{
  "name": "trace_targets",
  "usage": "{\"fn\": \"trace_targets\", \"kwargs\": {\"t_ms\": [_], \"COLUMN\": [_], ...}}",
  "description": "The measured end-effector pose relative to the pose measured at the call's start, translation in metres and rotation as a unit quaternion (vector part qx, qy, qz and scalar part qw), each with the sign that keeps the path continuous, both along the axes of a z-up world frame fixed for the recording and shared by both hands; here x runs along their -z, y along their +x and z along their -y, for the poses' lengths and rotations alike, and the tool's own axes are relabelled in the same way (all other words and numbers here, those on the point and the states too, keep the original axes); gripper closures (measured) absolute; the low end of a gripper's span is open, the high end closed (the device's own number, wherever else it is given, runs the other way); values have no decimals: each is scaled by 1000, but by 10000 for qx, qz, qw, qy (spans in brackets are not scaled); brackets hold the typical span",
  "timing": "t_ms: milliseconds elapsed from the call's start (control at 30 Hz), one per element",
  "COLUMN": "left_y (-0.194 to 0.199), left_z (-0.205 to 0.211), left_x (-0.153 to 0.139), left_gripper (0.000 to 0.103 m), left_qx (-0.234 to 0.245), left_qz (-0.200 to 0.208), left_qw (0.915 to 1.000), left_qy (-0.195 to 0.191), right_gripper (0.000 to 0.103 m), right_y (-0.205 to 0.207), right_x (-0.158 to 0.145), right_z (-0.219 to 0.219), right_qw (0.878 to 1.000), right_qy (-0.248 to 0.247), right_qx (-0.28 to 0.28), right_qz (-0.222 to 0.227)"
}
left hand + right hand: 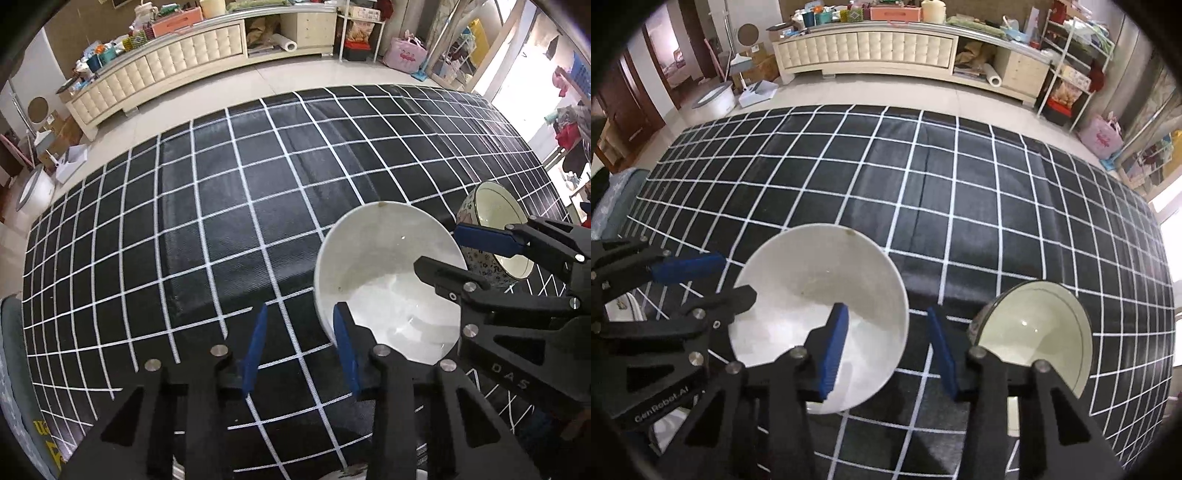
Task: Organize plates and bowls
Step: 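Grip the rim of the grey-patterned white bowl with the left tool, then lift the grey-patterned bowl and carry it toward the plain white bowl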
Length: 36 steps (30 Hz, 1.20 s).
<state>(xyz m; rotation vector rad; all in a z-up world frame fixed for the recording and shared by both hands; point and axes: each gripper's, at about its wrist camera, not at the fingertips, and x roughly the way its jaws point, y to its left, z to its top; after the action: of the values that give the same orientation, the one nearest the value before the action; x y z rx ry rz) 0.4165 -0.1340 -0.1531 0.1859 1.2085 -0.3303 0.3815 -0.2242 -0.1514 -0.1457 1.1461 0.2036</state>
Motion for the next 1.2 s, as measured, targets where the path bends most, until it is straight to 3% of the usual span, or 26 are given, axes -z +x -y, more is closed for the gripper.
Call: {"fn": "trace_targets", "kwargs": {"t_ms": [567,900,1200], "left_y": [8,5,-4], "left_z": [22,33,23], "left_x": [24,27,16], "left_gripper": [86,90,91], "left_qx": [252,309,139], "left_qz": [-384,-348,-299], "left_qw": [9989,9984,9992], "left_qy": [-63,315,215], "right_gripper": [86,87,89], "right_y": [6,-3,-12], "right_x": [24,11,-4], "right_z": [9,5,-2], "right_qw": [9986,9986,9983], "right_qy": [334,432,525], "right_qx": [187,246,229], "right_qz": [-368,-193,-99]}}
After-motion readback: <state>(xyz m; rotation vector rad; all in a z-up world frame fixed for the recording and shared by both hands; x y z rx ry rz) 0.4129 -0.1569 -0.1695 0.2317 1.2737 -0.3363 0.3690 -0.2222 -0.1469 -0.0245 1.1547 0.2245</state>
